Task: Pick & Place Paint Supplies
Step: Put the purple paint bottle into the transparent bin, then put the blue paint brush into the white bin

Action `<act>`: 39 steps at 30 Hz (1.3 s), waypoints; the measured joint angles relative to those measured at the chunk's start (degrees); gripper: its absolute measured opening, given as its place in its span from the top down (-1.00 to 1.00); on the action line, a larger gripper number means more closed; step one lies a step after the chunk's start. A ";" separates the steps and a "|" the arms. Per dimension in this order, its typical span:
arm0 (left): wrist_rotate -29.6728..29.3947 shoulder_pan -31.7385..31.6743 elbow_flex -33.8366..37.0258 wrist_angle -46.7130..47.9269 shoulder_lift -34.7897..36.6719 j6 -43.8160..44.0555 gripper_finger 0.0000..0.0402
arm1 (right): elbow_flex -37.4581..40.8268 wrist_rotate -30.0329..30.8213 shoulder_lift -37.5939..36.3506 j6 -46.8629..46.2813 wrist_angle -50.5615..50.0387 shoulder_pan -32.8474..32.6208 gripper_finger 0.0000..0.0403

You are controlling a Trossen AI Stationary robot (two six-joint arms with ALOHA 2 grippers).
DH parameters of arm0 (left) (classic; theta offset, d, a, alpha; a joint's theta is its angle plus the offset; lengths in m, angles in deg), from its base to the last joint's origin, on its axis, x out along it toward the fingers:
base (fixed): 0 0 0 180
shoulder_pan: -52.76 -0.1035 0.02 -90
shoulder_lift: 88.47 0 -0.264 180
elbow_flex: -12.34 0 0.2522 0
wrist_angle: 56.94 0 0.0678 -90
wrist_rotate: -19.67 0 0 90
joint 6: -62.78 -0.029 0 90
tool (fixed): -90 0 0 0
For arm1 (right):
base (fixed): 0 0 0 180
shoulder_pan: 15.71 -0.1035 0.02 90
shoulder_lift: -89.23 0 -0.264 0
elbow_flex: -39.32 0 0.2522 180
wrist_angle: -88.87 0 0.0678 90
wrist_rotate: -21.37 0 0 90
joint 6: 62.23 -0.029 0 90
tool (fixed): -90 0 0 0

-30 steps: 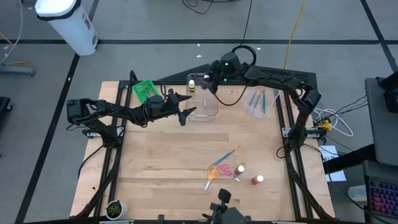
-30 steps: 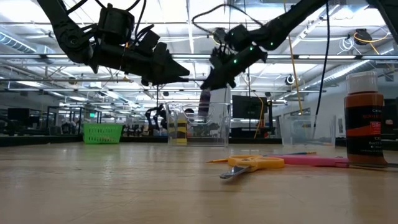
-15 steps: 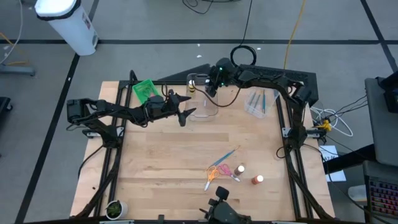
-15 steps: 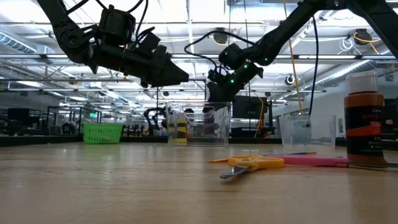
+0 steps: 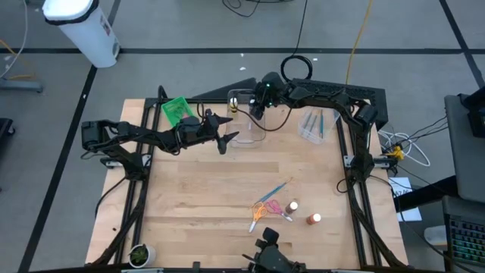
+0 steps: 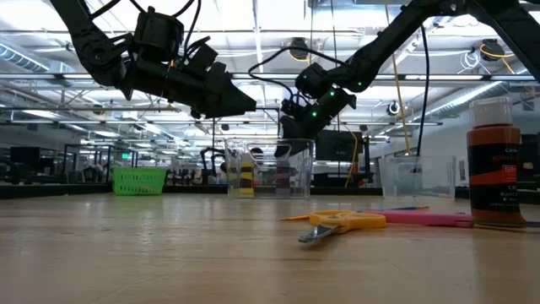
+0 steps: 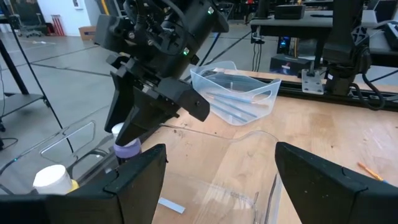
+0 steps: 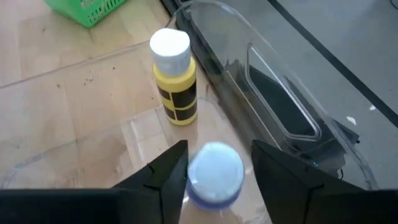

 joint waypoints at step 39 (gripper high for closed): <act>0.57 3.37 0.00 -0.20 0.00 2.52 -0.53 | 4.25 -0.19 -38.46 -4.53 -33.93 -30.73 0.15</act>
